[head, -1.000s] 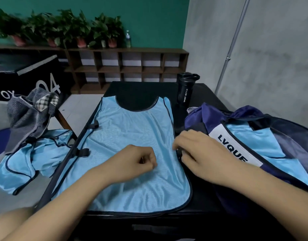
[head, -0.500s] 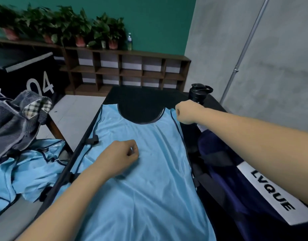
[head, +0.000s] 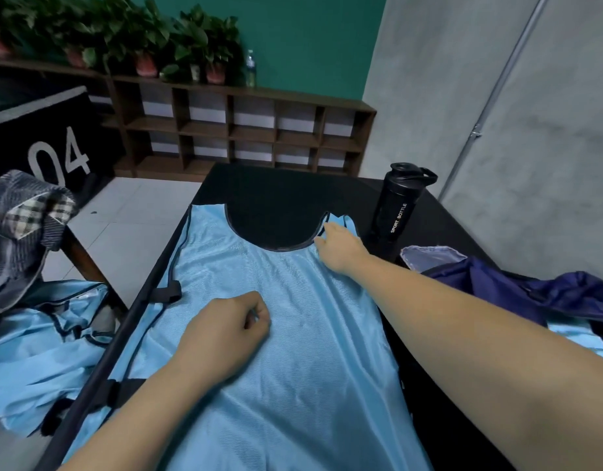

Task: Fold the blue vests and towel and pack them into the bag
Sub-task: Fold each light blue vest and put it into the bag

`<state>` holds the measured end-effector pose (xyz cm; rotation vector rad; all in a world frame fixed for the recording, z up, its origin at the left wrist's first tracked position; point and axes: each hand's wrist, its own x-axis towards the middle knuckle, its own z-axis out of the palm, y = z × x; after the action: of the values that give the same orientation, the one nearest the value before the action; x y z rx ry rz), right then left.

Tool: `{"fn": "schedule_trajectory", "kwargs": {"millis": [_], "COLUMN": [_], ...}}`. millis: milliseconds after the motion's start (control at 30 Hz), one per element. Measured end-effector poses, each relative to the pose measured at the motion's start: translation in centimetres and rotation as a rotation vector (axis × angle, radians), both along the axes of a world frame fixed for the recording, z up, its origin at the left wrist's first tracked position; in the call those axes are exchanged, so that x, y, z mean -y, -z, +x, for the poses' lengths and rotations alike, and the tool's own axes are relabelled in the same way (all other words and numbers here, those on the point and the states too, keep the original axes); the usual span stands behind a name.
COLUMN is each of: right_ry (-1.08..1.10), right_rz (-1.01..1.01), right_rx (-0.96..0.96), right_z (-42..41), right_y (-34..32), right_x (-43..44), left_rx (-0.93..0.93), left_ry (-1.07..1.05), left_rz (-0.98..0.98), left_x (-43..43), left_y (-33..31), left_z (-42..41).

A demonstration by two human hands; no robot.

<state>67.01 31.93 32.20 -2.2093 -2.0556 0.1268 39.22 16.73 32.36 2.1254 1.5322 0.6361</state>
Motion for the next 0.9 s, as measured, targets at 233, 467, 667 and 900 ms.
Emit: {"fn": "schedule_trajectory", "kwargs": {"millis": [233, 467, 667, 900], "right_ry": [0.191, 0.149, 0.1, 0.102], "right_rz": [0.118, 0.185, 0.192, 0.04], "right_rx": [0.065, 0.289, 0.183, 0.173], "right_z": [3.8, 3.8, 4.5, 5.8], "right_y": [2.7, 1.5, 0.2, -0.8], "right_x": [-0.3, -1.2, -4.3, -7.3], "left_rx": [0.02, 0.072, 0.017, -0.11], "left_ry": [-0.016, 0.016, -0.024, -0.17], "left_rz": [0.034, -0.083, -0.085, 0.07], "left_x": [0.0, -0.8, -6.0, -16.5], "left_y": [0.2, -0.7, -3.3, -3.8], "left_z": [-0.1, -0.6, -1.4, -2.8]}}
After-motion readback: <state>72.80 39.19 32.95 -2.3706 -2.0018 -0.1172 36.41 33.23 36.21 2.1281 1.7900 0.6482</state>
